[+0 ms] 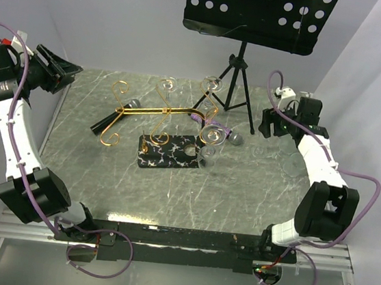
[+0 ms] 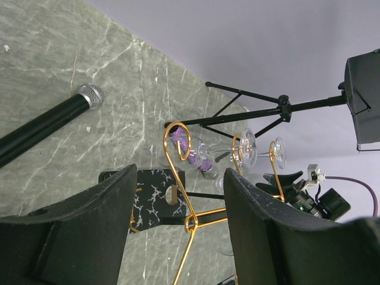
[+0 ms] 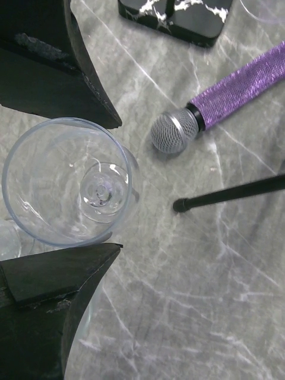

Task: Take the wine glass off the wine glass rack
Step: Place the wine glass at the center of the board.

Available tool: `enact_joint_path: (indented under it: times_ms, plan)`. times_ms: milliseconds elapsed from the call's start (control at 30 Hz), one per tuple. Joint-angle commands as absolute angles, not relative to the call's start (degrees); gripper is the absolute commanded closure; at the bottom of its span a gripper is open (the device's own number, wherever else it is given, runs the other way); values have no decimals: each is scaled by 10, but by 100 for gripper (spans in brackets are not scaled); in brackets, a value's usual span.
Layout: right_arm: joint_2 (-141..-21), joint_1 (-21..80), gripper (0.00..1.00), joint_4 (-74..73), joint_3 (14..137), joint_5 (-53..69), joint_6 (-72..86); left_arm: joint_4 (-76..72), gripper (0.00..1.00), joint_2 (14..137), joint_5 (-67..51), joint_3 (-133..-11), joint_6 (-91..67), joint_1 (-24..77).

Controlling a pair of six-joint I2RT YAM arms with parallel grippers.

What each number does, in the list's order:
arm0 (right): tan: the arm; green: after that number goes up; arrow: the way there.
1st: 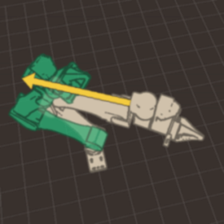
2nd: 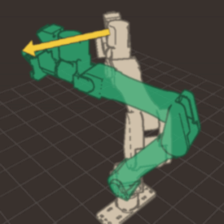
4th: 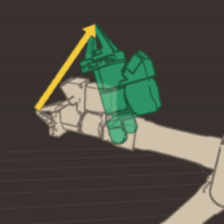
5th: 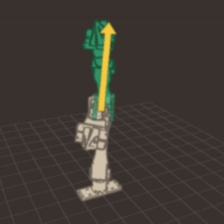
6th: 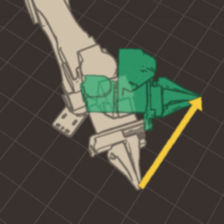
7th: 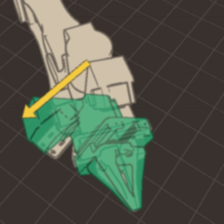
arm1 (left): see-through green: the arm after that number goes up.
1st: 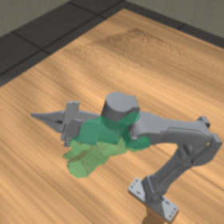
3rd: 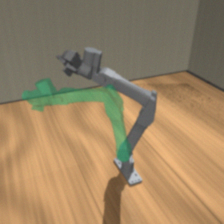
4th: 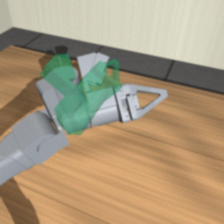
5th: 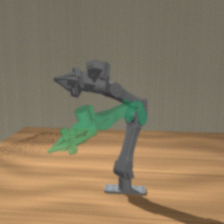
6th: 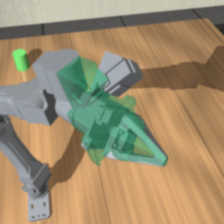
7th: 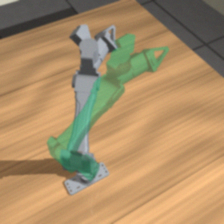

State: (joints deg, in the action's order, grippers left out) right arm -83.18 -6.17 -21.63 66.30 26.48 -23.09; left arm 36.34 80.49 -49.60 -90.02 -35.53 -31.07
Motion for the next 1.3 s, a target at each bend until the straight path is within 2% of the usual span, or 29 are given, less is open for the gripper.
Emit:
enact_joint_path:
  times_ms: [0, 67, 233, 300, 567, 767, 867, 1000, 1167, 1267]
  plan:
    - [-835, -70, 50, -174, 707, 268, -232, 356, 36, 783, -492, -908, -346, -313]
    - [-840, -70, 46, -177, 711, 263, -230, 352, 35, 780, -494, -901, -350, -313]
    - [-846, -71, 25, -188, 727, 238, -214, 340, 35, 779, -502, -892, -358, -313]
    - [-841, -72, 0, -189, 730, 235, -209, 336, 35, 780, -507, -889, -364, -313]
    - [-817, -73, 0, -219, 748, 235, -189, 298, 36, 779, -535, -864, -386, -314]
    - [-747, -73, 0, -232, 756, 278, -174, 247, 27, 782, -594, -857, -375, -304]
    - [-694, -72, 0, -207, 723, 298, -148, 273, 23, 794, -595, -893, -302, -264]
    - [-652, -64, 0, -220, 687, 401, -140, 370, 20, 803, -535, -939, -94, -157]
    - [-628, -48, 14, -254, 643, 590, -157, 359, 20, 784, -513, -904, -24, -133]
    - [-607, -25, 16, -258, 609, 641, -183, 381, 19, 772, -513, -896, 64, -118]
